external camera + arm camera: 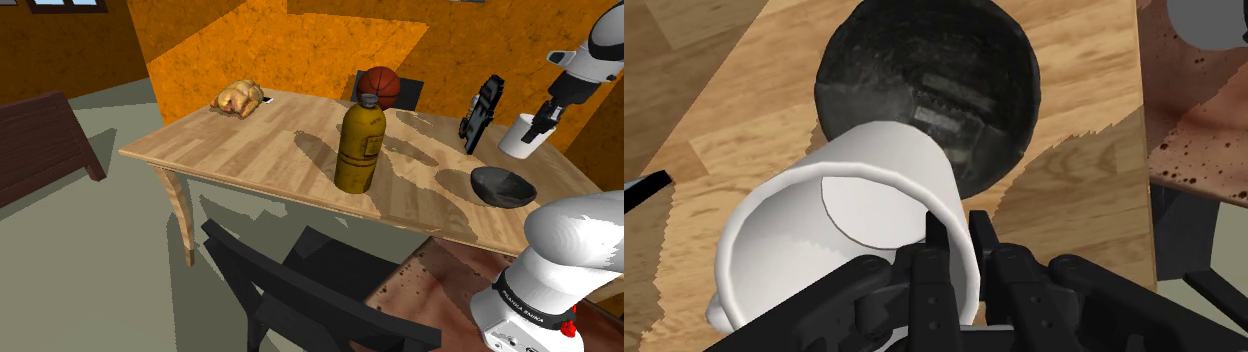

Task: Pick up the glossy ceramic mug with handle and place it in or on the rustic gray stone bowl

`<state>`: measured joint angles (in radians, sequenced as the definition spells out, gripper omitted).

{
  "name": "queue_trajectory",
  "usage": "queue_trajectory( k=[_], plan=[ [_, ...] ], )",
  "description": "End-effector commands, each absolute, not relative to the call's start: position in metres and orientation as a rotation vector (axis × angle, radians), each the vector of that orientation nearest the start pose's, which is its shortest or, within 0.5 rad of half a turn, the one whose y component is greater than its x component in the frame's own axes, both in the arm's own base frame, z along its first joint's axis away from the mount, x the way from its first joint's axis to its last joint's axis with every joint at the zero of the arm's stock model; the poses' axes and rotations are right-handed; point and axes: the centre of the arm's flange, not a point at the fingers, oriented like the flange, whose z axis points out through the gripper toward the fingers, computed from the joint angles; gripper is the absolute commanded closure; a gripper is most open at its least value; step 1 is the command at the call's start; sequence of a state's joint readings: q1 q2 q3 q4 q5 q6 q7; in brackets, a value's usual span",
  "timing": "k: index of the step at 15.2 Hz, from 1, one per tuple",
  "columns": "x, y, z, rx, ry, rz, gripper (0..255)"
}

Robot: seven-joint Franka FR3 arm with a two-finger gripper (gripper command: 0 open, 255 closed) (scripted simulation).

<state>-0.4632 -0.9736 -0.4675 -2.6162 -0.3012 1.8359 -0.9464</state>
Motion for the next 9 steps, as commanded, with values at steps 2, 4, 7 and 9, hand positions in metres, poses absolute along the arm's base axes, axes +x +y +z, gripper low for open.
queue_trajectory(
  k=[2,4,7,9],
  plan=[
    [0.149,-0.269,0.495,-3.161,-0.378,-0.257,255],
    [0.149,-0.269,0.484,-3.161,-0.378,-0.257,255],
    [0.149,-0.269,0.468,-3.161,-0.378,-0.257,255],
    [0.149,-0.269,0.458,-3.161,-0.378,-0.257,255]
  ],
)
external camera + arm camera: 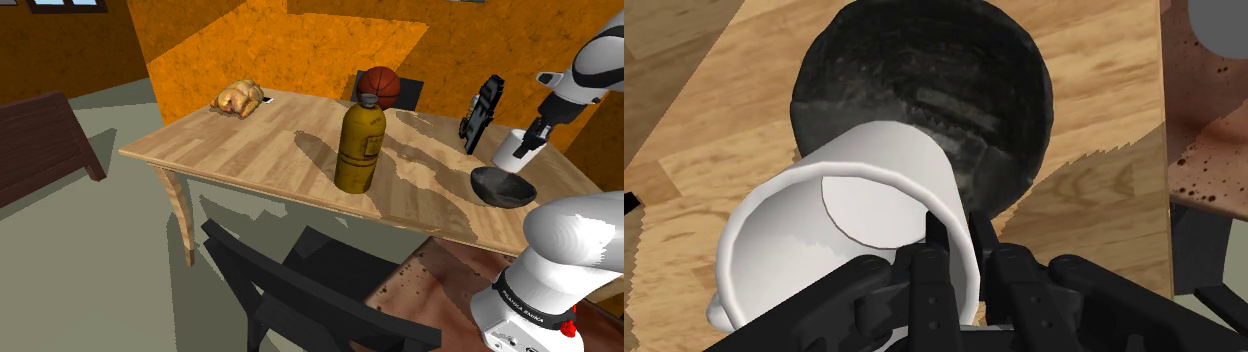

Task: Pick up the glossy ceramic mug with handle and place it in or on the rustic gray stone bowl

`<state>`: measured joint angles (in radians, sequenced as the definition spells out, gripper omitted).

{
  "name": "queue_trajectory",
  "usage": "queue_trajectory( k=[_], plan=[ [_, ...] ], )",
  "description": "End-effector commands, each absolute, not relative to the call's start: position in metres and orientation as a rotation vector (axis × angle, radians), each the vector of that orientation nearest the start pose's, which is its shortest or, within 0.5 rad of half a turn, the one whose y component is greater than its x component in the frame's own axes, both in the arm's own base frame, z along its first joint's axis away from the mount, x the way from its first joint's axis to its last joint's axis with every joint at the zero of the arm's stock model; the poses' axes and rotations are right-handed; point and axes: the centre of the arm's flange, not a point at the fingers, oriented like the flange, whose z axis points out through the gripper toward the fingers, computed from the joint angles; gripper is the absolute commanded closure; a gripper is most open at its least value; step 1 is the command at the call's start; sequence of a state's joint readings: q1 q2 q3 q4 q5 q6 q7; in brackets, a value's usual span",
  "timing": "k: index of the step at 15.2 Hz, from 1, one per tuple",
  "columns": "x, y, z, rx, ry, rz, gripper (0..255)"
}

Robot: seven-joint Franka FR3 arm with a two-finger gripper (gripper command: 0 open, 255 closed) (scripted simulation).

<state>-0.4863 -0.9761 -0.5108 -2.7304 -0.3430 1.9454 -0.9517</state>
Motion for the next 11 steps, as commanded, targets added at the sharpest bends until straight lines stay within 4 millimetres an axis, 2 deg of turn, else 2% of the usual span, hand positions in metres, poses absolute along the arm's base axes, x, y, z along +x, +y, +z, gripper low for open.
queue_trajectory(
  k=[1,5,11],
  plan=[
    [0.149,-0.269,0.453,-3.161,-0.378,-0.257,255],
    [0.149,-0.269,0.428,-3.161,-0.378,-0.257,255],
    [0.149,-0.269,0.428,-3.161,-0.378,-0.257,255]
  ],
)
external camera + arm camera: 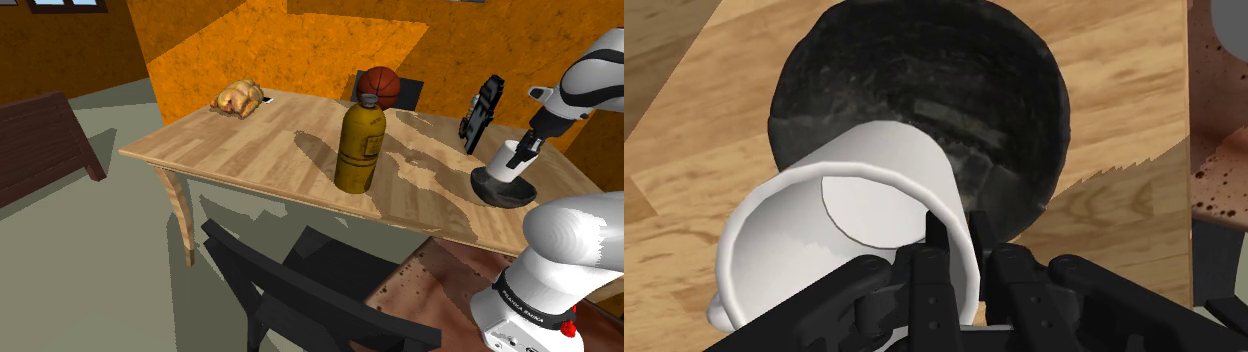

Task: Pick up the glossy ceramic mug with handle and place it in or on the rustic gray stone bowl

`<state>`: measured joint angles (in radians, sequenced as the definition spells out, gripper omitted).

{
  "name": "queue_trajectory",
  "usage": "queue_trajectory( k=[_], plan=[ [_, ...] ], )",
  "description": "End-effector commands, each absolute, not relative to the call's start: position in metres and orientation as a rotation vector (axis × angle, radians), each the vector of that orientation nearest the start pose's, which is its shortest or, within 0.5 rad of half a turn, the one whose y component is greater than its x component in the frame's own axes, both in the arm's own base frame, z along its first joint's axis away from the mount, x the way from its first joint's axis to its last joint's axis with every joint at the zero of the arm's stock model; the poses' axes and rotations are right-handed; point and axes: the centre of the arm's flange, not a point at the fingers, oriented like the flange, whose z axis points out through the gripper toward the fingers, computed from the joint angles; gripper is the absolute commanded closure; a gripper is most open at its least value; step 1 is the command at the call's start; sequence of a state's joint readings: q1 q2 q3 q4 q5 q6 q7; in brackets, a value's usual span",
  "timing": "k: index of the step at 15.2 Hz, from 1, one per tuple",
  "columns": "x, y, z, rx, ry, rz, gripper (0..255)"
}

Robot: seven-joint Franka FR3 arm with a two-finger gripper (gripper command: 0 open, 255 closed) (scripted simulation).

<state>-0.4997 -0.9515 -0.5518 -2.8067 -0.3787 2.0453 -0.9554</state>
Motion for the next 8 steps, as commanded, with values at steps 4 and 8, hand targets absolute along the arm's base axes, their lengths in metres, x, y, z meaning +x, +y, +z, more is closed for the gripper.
queue_trajectory(
  k=[4,8],
  plan=[
    [0.1493,-0.2686,0.4278,-3.161,-0.378,-0.257,0],
    [0.1493,-0.2686,0.4278,-3.161,-0.378,-0.257,0]
  ],
)
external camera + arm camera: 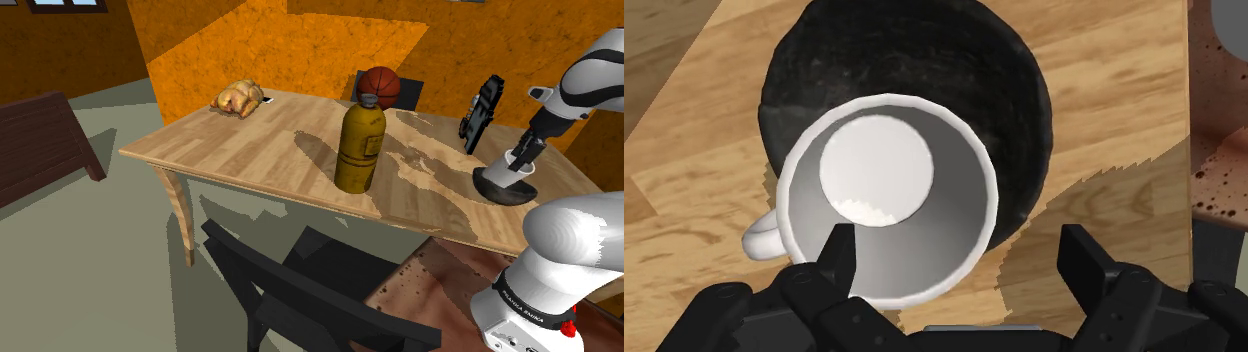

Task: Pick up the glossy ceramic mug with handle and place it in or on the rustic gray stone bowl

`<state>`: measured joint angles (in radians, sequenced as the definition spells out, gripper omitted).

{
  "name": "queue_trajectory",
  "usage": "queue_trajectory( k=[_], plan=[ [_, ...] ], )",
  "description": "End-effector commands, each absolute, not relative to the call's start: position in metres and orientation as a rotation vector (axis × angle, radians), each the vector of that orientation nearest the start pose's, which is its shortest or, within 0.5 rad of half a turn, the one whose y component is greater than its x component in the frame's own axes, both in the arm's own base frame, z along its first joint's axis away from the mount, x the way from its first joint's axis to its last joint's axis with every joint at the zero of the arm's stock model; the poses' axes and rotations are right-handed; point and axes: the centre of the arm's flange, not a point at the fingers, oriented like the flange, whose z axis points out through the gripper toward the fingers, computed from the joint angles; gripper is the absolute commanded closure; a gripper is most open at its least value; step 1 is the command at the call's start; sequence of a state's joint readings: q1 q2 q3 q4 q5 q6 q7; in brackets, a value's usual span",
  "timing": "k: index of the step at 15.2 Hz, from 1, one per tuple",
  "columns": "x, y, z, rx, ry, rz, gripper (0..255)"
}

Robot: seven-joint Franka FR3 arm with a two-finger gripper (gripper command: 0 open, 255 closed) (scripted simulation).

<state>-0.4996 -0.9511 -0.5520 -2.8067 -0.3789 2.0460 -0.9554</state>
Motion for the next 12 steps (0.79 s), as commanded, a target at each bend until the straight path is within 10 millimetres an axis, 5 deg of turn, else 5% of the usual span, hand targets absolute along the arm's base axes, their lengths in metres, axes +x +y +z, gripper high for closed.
queue_trajectory(
  k=[1,4,12],
  plan=[
    [0.147,-0.268,0.441,-3.161,-0.378,-0.257,0],
    [0.141,-0.267,0.477,-3.161,-0.378,-0.257,0],
    [0.141,-0.267,0.477,-3.162,-0.378,-0.258,0]
  ],
)
